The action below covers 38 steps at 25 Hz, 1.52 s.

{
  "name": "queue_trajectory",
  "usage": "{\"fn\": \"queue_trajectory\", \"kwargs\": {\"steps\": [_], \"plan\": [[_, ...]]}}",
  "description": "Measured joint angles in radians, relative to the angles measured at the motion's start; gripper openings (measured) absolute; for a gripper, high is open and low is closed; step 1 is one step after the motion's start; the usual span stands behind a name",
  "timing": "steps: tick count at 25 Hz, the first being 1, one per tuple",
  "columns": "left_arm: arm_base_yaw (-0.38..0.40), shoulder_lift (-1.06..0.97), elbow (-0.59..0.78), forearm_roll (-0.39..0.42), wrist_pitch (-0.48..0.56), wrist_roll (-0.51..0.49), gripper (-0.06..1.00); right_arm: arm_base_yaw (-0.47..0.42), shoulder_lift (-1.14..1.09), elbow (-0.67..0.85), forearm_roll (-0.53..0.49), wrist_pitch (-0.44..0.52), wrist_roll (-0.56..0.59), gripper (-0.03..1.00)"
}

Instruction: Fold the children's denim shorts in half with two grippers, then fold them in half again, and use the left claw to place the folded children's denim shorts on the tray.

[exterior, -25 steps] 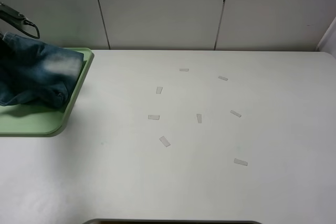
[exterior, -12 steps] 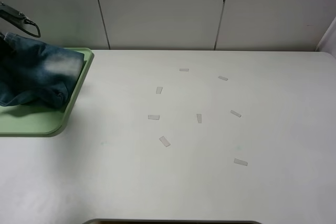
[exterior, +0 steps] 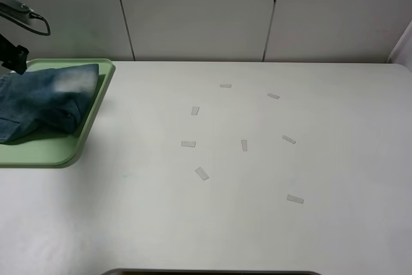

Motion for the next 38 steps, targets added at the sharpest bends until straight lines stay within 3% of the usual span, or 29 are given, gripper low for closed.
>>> {"fn": "queue_trajectory", "kwargs": {"steps": [9,17,23,28,31,38], "plan": [[0.0,0.0,0.0,-0.025,-0.002,-0.009,0.99,0.0,0.0,0.0,0.0,0.0,0.0,0.69],[0.0,0.0,-0.08,-0.079,0.198,-0.044,0.99,0.0,0.0,0.0,0.0,0.0,0.0,0.69],[0.0,-0.001,-0.2,-0.156,0.447,-0.069,0.98,0.0,0.0,0.0,0.0,0.0,0.0,0.69],[0.0,-0.005,-0.228,-0.173,0.502,-0.077,0.97,0.0,0.0,0.0,0.0,0.0,0.0,0.69],[0.0,-0.091,-0.234,-0.229,0.564,-0.08,0.96,0.0,0.0,0.0,0.0,0.0,0.0,0.69],[0.0,-0.213,-0.234,-0.239,0.614,-0.09,0.96,0.0,0.0,0.0,0.0,0.0,0.0,0.69]]}}
